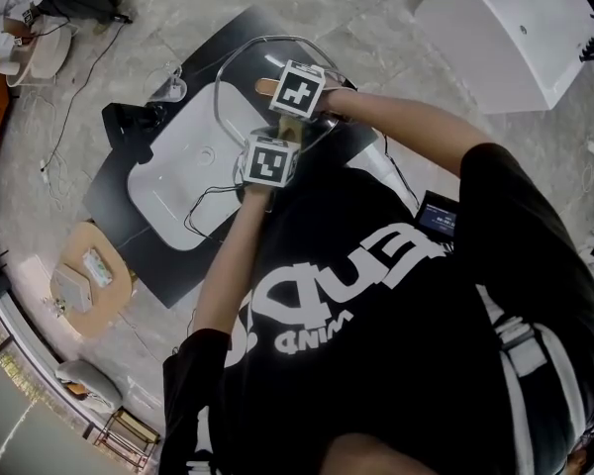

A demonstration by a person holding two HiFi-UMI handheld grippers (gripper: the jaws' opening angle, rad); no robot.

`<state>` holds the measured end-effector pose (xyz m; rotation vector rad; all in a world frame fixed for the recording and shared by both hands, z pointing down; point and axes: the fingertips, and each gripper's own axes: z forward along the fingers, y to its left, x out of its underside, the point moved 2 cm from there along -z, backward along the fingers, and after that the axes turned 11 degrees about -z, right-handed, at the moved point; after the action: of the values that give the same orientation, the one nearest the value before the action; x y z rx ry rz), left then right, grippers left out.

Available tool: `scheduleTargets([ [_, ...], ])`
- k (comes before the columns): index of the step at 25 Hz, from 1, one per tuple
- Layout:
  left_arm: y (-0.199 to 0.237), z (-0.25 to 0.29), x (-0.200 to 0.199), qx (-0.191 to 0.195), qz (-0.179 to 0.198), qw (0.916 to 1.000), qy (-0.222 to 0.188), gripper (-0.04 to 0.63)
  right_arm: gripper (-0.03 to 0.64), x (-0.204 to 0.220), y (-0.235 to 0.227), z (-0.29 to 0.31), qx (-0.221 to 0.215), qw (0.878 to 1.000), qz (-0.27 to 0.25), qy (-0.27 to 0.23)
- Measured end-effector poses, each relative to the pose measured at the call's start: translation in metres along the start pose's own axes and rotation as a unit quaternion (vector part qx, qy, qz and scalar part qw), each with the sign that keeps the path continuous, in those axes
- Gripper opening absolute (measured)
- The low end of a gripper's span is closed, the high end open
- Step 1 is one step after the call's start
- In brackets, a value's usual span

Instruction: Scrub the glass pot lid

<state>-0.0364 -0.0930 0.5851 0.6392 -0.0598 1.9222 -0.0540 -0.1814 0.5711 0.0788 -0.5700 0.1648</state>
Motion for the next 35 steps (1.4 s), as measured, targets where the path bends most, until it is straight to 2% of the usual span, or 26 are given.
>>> scheduleTargets([
  [3,-0.01,0.006,-0.003,0.005,0.009,1.0,0.0,0.051,0.173,0.0,0.0,0.0,0.0,1.0,-0.001,0.001],
  [8,-0.022,0.013,-0.006,0.006,0.023,0.9997,0.01,0.051,0.173,-0.002,0.012,0.006,-0.039,0.999,0.024,-0.018],
  [10,-0.026,0.016,-0.008,0.008,0.032,0.9994,0.011,0.051,0.173,-0.003,0.009,0.005,-0.033,0.999,0.021,-0.019],
  [13,-0.036,0.021,-0.008,0.018,0.048,0.9985,0.018,0.051,0.173,-0.001,-0.005,0.0,0.008,1.0,0.0,-0.007],
  [16,-0.043,0.024,-0.005,0.031,0.056,0.9976,0.027,0.051,0.173,-0.001,0.007,0.005,-0.023,0.999,0.027,-0.024],
  [24,-0.043,0.007,0.003,0.092,0.038,0.995,0.015,0.051,0.173,-0.006,0.004,-0.011,-0.012,0.995,0.074,-0.064],
  [28,-0.027,-0.008,0.007,0.091,0.017,0.9956,-0.011,0.051,0.173,0.0,-0.009,-0.037,0.019,0.993,0.097,-0.07],
  [35,-0.005,-0.033,0.0,0.082,-0.036,0.9942,-0.059,0.051,0.159,-0.001,-0.003,-0.095,0.026,0.978,0.15,-0.143],
])
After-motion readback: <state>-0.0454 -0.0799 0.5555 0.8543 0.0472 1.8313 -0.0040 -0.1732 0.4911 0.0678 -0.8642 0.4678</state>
